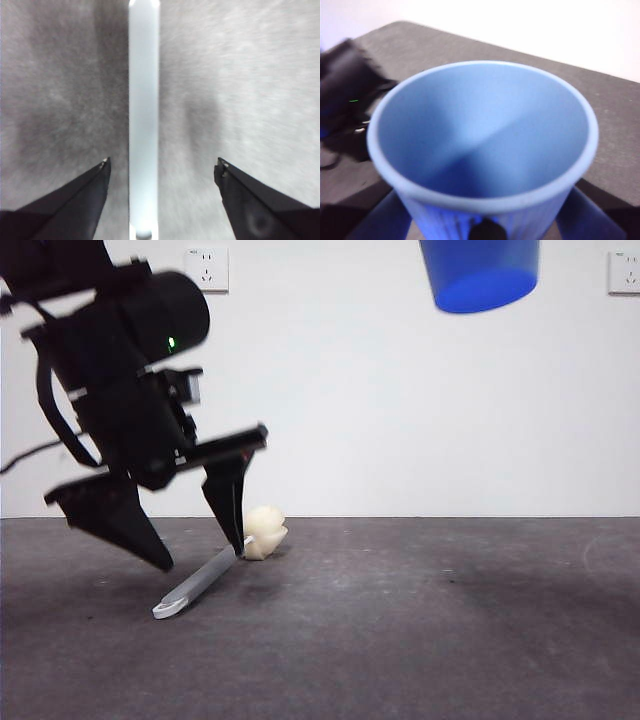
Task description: Pick up the cup brush,pick up the cup,insert the brush into the cup,clean the cup,put the cup brush back,put the cup back to the fixed position on the table
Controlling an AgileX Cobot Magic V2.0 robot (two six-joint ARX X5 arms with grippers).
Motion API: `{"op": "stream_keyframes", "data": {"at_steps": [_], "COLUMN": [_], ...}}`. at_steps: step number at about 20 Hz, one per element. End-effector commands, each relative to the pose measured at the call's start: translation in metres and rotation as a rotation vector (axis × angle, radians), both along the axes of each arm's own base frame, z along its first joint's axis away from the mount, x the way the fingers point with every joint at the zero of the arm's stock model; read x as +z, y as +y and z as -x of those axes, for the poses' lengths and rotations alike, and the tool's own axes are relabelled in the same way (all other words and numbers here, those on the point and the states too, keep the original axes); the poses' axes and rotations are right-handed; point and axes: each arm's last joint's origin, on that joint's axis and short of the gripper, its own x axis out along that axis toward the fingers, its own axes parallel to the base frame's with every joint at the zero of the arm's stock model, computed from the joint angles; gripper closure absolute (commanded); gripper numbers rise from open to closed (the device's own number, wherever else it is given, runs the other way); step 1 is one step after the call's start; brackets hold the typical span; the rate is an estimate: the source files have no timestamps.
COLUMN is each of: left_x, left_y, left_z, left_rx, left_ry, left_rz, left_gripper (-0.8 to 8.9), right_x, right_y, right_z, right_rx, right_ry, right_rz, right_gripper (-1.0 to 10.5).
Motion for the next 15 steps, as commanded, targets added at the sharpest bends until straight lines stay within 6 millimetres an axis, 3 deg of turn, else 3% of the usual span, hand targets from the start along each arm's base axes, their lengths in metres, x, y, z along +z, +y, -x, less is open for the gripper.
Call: {"op": "stream_keyframes", "data": {"at_steps": [1,5,9,15], "left_x": [0.017,0.060,0.100,0.126], "left_y": [0.005,0.019,0.032,0.050], "left_z": [0.009,0.034,0.063,0.094], "left_rx": [-0.057,-0.132,-0.179,-0.215], "left_ry": [-0.038,-0.121,-0.222,-0.293], "left_rz": [-0.020,0.001,0.107,0.109], "left_gripper": [4.62,4.63,4.63,4.63], "right_x": [-0.023,-0.062,-0.095,-0.147], "right_y": [-0.003,-0.019,-0.021,-0.017], "right_z": [-0.017,-0.054,-0.095,-0.138], "right_rx": [-0.070,-0.102,-0.069,-0.047], "right_ry": [0.028,0.057,0.093,0.105], "right_rz": [-0.033,-0.131,-0.119,-0.112], "right_gripper": [9.6,9.6,9.6,9.6]}}
